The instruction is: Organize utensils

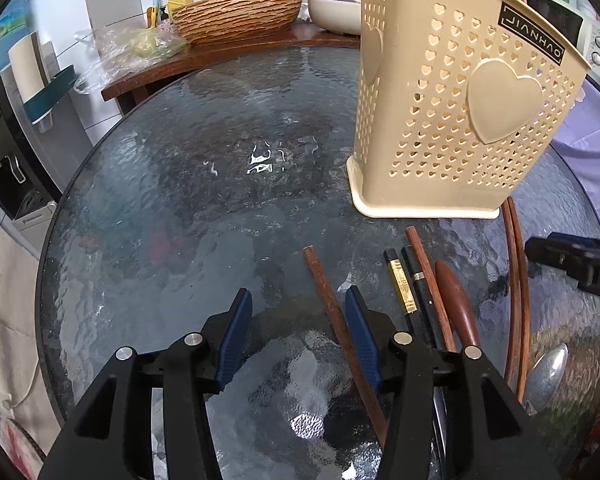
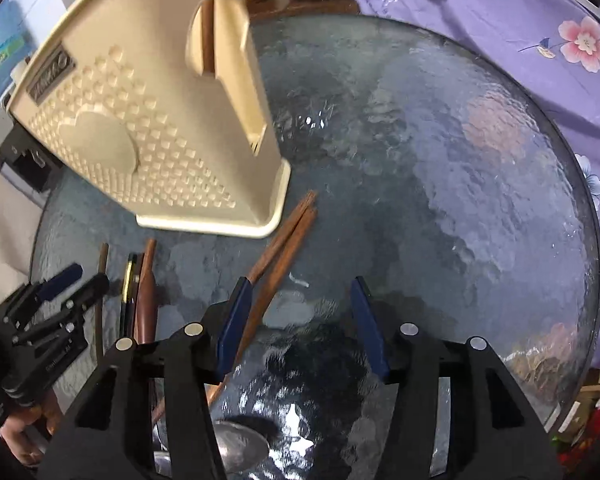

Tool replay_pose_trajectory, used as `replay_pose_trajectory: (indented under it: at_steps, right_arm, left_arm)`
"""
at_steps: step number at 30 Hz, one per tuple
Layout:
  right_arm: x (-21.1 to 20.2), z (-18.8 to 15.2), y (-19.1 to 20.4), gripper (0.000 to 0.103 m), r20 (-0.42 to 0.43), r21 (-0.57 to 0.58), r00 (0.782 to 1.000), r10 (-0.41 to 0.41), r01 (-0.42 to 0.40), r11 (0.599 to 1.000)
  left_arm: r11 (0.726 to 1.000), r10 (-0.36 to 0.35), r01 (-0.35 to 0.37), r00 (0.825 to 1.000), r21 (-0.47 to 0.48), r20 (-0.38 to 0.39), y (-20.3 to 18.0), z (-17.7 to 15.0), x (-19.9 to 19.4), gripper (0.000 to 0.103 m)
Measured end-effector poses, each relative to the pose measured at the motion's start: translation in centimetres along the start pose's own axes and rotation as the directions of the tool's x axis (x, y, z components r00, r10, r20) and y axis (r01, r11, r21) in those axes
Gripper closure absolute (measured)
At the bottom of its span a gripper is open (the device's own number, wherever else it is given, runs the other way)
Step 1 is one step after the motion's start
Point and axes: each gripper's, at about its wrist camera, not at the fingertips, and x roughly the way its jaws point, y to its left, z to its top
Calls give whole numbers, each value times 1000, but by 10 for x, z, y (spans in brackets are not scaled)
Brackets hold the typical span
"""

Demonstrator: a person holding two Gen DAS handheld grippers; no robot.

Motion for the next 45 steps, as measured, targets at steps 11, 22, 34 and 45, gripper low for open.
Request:
replay_pose_trajectory:
  at_steps: [11,22,34,45]
  right_arm:
    - [5,-19,33,54,-23,-139,997,-78,74,988]
    - [-1,-11,-12,77,-31,-134,996,-78,73,988]
    - [9,7,3,87,-27,-68,998,-49,47,997]
    - [17,15,-18,96,40,73,999,30,-33,997]
  left_arm:
    - [1000,1,-1,1000,5,-3,-3,-5,-3,55]
    - [1000,-7,7,1000,7,-20,-4,-3,-5,55]
    - [999,14,-12,999,34,-41,-18,7,4,61]
    - [999,12,-11,1000,33,-24,-29,11,5,92]
